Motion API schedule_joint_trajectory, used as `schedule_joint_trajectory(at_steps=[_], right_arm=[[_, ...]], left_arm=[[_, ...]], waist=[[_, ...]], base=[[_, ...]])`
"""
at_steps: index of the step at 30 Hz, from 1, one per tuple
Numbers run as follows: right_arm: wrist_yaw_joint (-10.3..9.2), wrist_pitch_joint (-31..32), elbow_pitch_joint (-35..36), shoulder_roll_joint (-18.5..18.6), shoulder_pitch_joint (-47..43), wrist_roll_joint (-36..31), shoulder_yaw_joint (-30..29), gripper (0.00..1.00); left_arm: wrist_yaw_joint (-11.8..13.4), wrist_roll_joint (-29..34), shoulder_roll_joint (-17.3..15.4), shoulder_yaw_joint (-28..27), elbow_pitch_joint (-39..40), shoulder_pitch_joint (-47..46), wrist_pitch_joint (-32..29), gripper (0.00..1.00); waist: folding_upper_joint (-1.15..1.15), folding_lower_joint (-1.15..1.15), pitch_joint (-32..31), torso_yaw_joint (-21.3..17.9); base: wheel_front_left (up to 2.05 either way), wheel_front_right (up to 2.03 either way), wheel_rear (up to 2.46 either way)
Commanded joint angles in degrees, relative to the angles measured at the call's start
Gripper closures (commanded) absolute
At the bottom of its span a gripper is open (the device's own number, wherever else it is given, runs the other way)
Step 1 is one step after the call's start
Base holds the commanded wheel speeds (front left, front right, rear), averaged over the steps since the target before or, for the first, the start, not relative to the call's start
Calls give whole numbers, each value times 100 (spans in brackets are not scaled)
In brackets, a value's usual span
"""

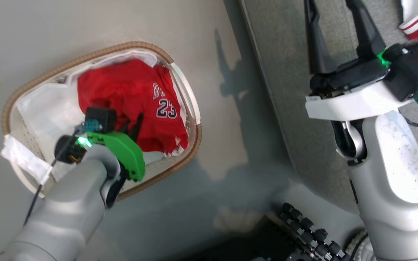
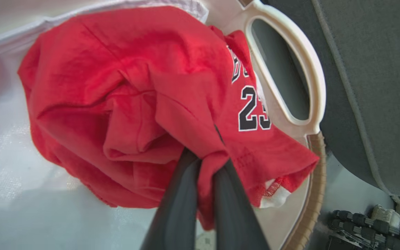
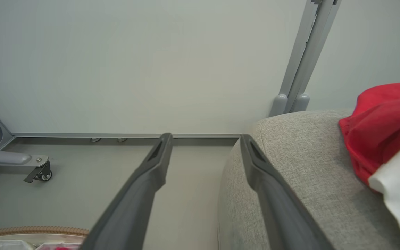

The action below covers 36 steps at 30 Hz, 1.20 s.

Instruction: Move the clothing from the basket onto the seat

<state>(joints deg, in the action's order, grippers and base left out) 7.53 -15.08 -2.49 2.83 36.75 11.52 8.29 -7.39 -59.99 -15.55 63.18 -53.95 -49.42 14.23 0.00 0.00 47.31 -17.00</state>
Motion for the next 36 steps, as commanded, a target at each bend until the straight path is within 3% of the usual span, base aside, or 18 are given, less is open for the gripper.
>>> schedule_joint_trajectory(at_steps=[1, 5, 11, 17, 25, 36], right_arm=[[-8, -13, -90, 18, -132, -63, -26, 0], [-8, -13, -321, 20, -332, -164, -74, 0], [-8, -13, -614, 20, -644, -287, -86, 0], [-7, -13, -883, 20, -1002, -375, -61, 0], [-8, -13, -1217, 20, -1728, -407, -81, 0], [-8, -13, -1559, 19, -2415, -392, -3, 0]], left_arm=[[-15, -66, -2, 23, 45, 164, 56, 100], [-15, -141, 61, -42, 190, 490, 97, 100], [-15, 291, 160, -776, 571, 1065, 90, 100], [48, 1219, 274, -1717, 1022, 1570, 92, 100], [84, 2715, 581, -3004, 2243, 2430, 92, 100], [-3, 3391, 854, -3722, 3407, 2898, 93, 100]], waist=[[0, 0, -540, 265], [0, 0, -1082, 470], [0, 0, -1864, 766], [0, 0, -2607, 1031], [0, 0, -3568, 1380], [0, 0, -4293, 1606]], base=[[0, 0, 0], [0, 0, 0], [0, 0, 0], [0, 0, 0], [0, 0, 0], [0, 0, 0]])
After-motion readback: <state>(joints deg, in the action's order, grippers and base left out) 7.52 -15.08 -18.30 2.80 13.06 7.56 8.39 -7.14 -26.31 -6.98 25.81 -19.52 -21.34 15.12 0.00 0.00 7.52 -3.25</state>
